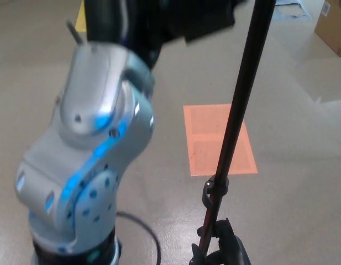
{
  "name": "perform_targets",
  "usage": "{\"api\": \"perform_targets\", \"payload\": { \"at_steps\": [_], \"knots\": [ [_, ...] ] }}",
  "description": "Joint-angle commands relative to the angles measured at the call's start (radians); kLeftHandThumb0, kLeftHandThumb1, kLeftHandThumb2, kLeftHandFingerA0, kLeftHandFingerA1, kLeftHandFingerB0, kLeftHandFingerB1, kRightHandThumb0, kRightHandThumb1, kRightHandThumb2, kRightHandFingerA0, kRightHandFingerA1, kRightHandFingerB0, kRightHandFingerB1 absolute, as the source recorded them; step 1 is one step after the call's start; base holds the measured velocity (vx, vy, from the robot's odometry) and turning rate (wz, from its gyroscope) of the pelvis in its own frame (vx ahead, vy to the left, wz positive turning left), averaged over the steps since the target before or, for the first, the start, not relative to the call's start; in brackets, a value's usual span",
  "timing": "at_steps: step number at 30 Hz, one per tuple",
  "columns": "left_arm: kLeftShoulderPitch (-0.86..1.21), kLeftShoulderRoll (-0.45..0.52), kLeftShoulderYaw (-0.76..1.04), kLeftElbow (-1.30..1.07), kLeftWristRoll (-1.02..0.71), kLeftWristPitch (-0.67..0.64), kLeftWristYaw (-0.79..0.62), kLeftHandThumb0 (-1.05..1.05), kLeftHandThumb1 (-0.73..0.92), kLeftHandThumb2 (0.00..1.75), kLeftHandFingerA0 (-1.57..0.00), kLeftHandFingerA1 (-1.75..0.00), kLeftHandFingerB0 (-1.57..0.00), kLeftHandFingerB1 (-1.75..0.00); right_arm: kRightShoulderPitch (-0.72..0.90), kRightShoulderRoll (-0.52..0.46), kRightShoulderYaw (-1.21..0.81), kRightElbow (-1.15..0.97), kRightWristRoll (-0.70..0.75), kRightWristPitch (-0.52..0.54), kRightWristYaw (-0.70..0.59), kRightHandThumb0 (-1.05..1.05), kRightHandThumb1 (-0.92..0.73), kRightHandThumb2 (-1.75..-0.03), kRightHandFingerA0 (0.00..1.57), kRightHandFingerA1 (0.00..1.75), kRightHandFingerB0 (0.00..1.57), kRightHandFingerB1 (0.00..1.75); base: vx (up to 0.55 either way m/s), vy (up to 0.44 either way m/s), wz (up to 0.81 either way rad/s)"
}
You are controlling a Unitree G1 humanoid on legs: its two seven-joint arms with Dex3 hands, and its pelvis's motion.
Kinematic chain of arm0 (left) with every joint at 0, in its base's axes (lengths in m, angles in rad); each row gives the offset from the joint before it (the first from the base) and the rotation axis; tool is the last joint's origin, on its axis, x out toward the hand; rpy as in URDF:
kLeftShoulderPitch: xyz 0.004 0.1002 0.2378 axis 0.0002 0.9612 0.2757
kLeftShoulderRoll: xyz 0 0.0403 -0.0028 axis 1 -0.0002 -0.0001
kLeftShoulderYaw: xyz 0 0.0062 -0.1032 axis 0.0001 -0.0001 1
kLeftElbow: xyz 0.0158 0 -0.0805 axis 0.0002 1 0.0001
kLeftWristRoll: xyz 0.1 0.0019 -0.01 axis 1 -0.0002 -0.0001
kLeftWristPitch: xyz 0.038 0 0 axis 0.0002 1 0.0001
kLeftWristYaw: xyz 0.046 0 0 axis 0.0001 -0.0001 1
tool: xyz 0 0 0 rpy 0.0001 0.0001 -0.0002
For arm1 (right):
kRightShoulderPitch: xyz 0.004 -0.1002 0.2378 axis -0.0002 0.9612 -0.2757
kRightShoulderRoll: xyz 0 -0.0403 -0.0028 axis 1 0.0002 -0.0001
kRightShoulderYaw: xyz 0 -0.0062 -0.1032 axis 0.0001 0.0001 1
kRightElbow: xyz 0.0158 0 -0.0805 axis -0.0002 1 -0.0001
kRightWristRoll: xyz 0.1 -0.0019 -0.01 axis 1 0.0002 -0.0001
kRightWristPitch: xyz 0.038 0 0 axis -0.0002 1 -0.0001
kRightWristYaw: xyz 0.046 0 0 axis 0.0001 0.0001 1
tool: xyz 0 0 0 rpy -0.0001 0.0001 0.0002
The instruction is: A phone stand is kept on the floor and the robot uses both its hands to grab it and uses its left hand to extend the phone stand by pulling it upwards
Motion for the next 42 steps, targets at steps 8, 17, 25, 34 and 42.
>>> {"api": "perform_targets", "payload": {
  "at_steps": [8,17,25,34,42],
  "knots": [
    [0.741,0.035,-0.173,0.185,0.058,-0.347,-0.111,-0.25,0.72,0.54,-0.69,-1.74,-0.57,-1.65,0.012,0.087,0.017,-0.014,-0.015,-0.079,-0.005,-0.29,-0.64,-0.97,1.24,1.75,1.14,1.75,0.00,0.000,0.00],
    [0.841,0.026,-0.178,0.248,0.060,-0.411,-0.111,-0.23,0.65,0.59,-0.86,-1.66,-0.66,-1.62,0.044,0.083,0.013,-0.023,0.003,-0.109,0.033,-0.32,-0.69,-0.87,1.00,1.75,0.68,1.67,0.00,0.000,0.00],
    [0.910,0.107,-0.226,0.320,0.188,-0.549,-0.105,-0.49,0.57,0.57,-0.74,-0.98,-0.70,-0.78,0.045,0.073,0.021,-0.014,-0.008,-0.085,0.011,-0.26,-0.64,-0.88,0.58,1.75,0.52,1.72,0.00,0.000,0.00],
    [0.946,0.323,-0.262,0.343,0.270,-0.706,-0.229,-0.80,0.43,0.87,0.00,0.00,0.00,-0.10,0.057,0.013,0.101,-0.075,-0.055,-0.178,0.120,-1.05,-0.52,-0.95,0.00,0.21,0.00,0.22,0.00,0.000,0.00],
    [0.979,0.361,-0.247,0.326,0.273,-0.740,-0.228,-0.86,0.57,0.58,0.00,0.00,0.00,0.00,0.087,-0.010,0.136,-0.141,-0.073,-0.157,0.070,-1.05,-0.56,-0.98,0.00,0.20,0.00,0.18,0.00,0.000,0.00]
  ]
}}
